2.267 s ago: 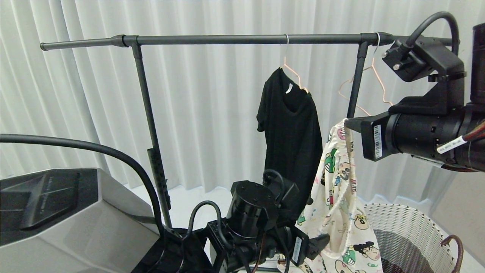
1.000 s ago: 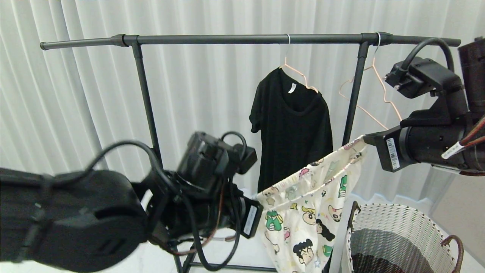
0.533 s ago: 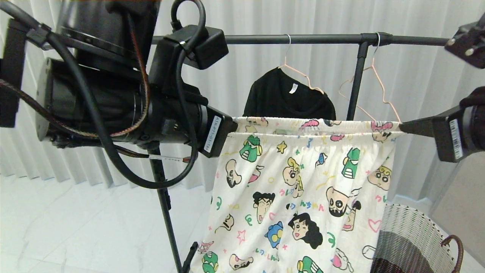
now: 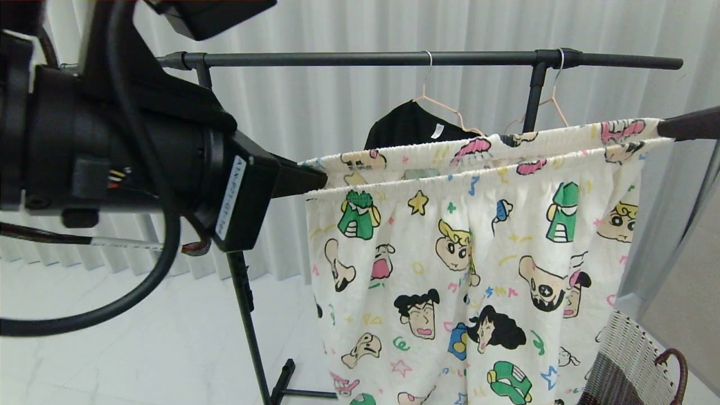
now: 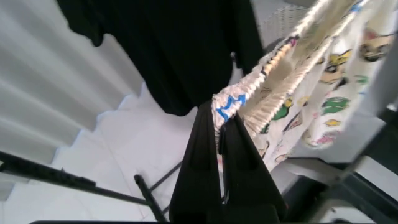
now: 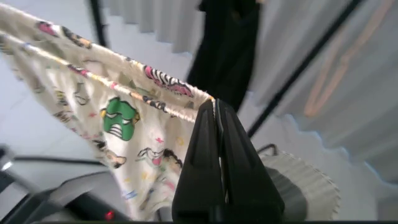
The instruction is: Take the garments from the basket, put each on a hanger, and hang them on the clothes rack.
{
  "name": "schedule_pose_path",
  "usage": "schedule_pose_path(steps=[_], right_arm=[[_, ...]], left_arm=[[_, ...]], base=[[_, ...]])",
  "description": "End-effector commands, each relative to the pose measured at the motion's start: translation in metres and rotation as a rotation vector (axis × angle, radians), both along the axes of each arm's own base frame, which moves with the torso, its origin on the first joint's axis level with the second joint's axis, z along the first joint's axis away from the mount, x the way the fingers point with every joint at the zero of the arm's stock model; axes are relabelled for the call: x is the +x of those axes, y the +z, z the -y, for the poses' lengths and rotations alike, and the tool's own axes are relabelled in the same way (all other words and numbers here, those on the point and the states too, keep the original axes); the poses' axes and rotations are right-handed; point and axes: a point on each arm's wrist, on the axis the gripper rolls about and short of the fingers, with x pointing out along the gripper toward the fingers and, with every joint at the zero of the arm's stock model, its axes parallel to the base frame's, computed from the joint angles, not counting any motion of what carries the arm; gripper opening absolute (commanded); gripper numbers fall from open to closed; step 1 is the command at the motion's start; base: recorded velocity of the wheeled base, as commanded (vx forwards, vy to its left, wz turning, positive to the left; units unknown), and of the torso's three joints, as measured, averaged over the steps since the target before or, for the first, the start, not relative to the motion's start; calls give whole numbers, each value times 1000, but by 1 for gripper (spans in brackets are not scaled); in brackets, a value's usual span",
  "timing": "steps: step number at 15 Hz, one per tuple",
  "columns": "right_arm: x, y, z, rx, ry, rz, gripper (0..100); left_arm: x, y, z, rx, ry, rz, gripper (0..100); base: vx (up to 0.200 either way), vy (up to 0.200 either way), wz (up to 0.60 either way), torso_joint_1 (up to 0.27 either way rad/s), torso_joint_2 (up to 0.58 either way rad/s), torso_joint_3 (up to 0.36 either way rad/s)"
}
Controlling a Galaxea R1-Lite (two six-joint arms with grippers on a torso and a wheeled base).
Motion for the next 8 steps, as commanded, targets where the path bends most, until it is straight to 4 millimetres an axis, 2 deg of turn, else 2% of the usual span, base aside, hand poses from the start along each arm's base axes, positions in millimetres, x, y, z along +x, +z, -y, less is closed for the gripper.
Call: schedule_pose_path(steps=[1,8], right_arm=[[-5,3,2,6,35,12,0],[-4,2,1,-28,55,30,0]], left_arm=[[-23,9,-7,-45,-45,9,0],[-32,9,-12,-78,-37,-11,0]], base=[[0,0,0,0,0,0],[0,0,0,0,0,0]])
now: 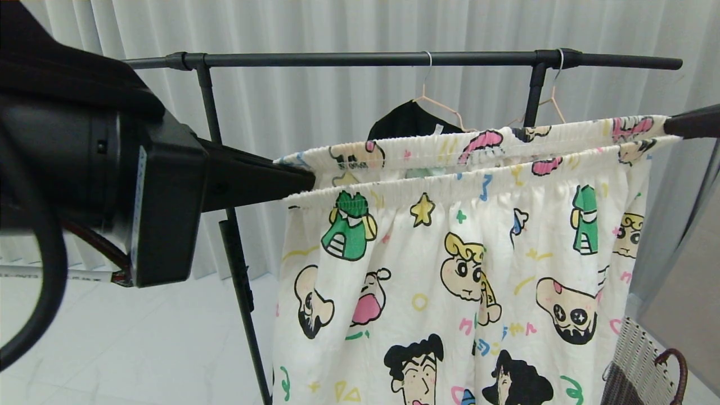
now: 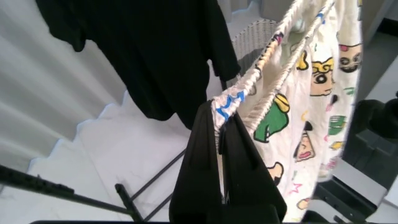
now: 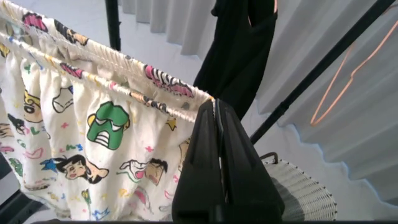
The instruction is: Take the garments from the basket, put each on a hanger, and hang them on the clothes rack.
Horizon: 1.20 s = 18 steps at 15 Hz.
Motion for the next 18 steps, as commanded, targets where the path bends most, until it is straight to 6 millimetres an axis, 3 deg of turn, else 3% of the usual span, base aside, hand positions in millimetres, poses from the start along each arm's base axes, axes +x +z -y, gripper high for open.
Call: schedule_pose_path(steps=[1,5,8,13,15,18], right_arm=[[1,-1,-1,-3,0,-2,0],[1,-2,1,-12,-11,-11,0],[-15,-8,22,-64,-36,-71,0],[-68,-23,63,-69,285,-276,0],[-70,-24,60,-63,391,-300,0],[-70,-28,56,-87,448,-314,0]], left_arm=[[-2,1,-3,-1,13,9,0],[-2,-4,-4,15,19,-1,0],[4,-4,3,-2,15,12,0],[36,-16,30,-82,-90,-2,0],[44,-19,40,-84,-105,-5,0],[46,-20,40,-85,-99,-14,0]], base=[[0,0,0,0,0,0],[0,0,0,0,0,0],[0,0,0,0,0,0],[0,0,0,0,0,0],[0,0,0,0,0,0],[0,0,0,0,0,0]])
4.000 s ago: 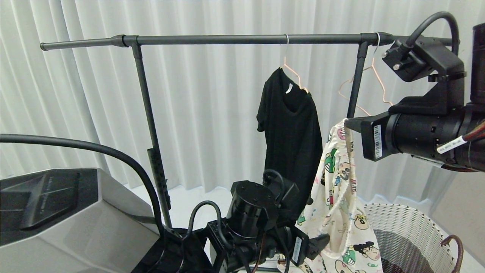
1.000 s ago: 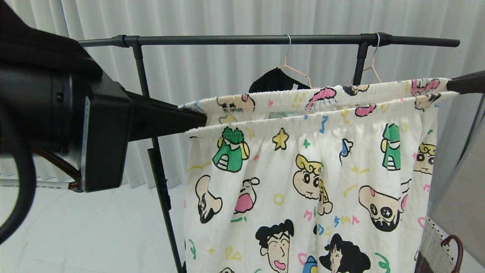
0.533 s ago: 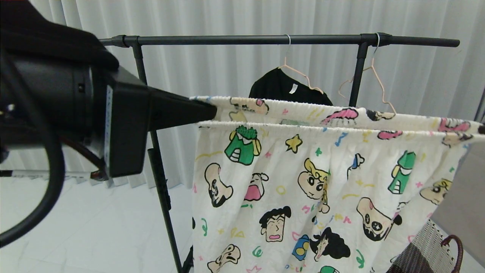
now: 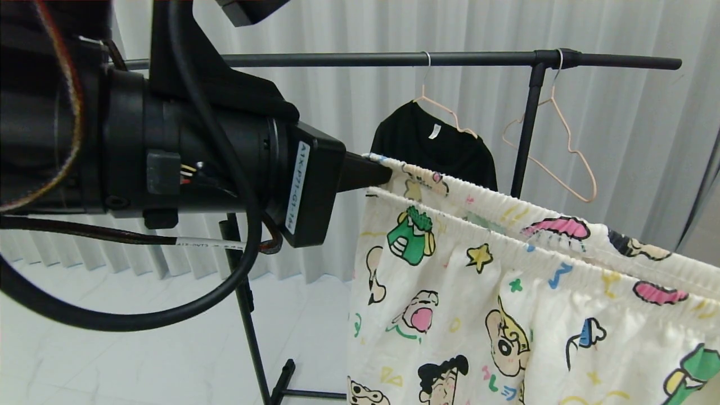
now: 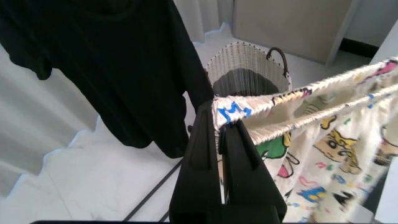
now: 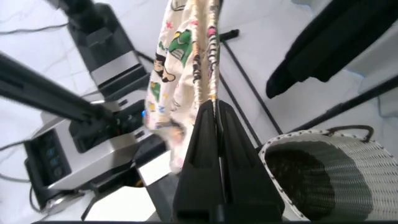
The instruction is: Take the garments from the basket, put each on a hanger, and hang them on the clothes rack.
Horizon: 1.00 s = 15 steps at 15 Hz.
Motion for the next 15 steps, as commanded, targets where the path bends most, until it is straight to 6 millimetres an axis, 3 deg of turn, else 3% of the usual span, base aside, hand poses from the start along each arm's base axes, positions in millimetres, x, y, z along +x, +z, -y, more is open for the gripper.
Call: schedule_pose_path(steps=[1,8,12,13,15], right_arm=[[0,-3,-1,-8,17,-3,0],[16,-10,-12,14,-105,55,0],[55,-10,-41,121,-204,163,0],[70,-11,-56,149,-205,185,0],[89,-12,-74,184,-203,215,0]], left_arm=[[5,-3,0,8,17,-11,0],[3,-2,-6,-10,38,-27,0],[-14,-2,-23,-2,77,-164,0],[-29,-1,-33,2,78,-221,0],[-46,5,-35,-49,47,-265,0]], base=[[0,0,0,0,0,0],[0,0,0,0,0,0],[0,0,0,0,0,0],[0,0,0,0,0,0],[0,0,0,0,0,0]])
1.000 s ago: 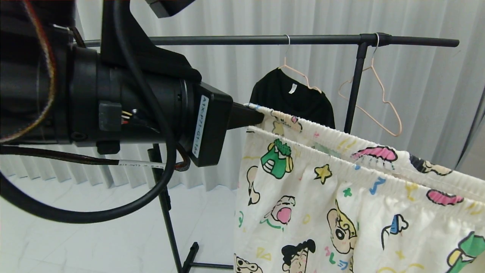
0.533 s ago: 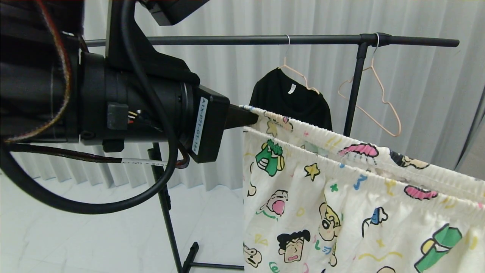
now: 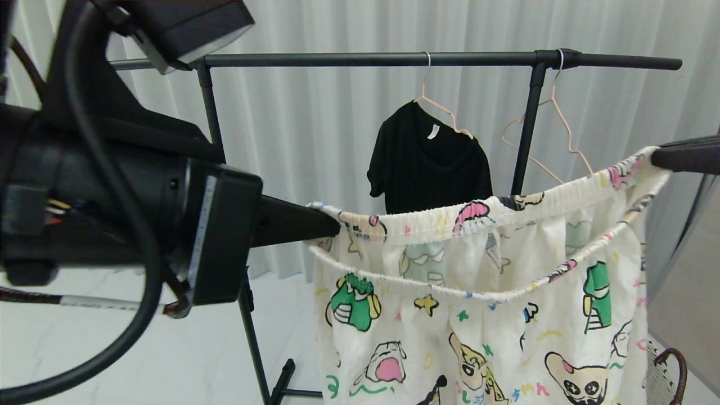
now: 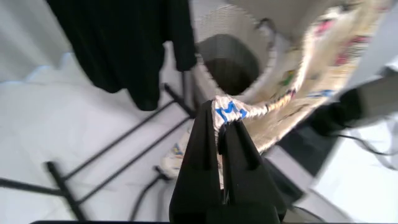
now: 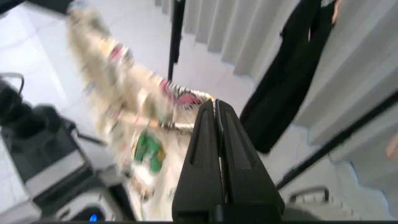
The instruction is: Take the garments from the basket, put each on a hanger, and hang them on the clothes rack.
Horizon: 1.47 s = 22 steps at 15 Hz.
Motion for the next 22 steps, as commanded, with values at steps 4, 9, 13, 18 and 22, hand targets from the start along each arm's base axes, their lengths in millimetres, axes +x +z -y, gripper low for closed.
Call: schedule_pose_path(steps=[4,9,13,18,22], right_arm=[[45,-11,-44,4,5,3,0],[50,-12,-48,2,5,20,0],[35,-8,-31,-20,-45,14,0],[-21,-8,26,-128,-119,-62,0],[-24,-10,29,-132,-131,-61,0]], left_arm=[[-38,12,2,-89,-119,-33,0],[-38,13,2,-90,-122,-31,0],[-26,17,-3,-91,-55,-4,0],[13,8,0,10,3,124,0],[23,8,11,-24,6,153,0]], base=[[0,0,0,0,0,0],[0,0,0,0,0,0],[0,0,0,0,0,0],[0,0,0,0,0,0],[0,0,0,0,0,0]])
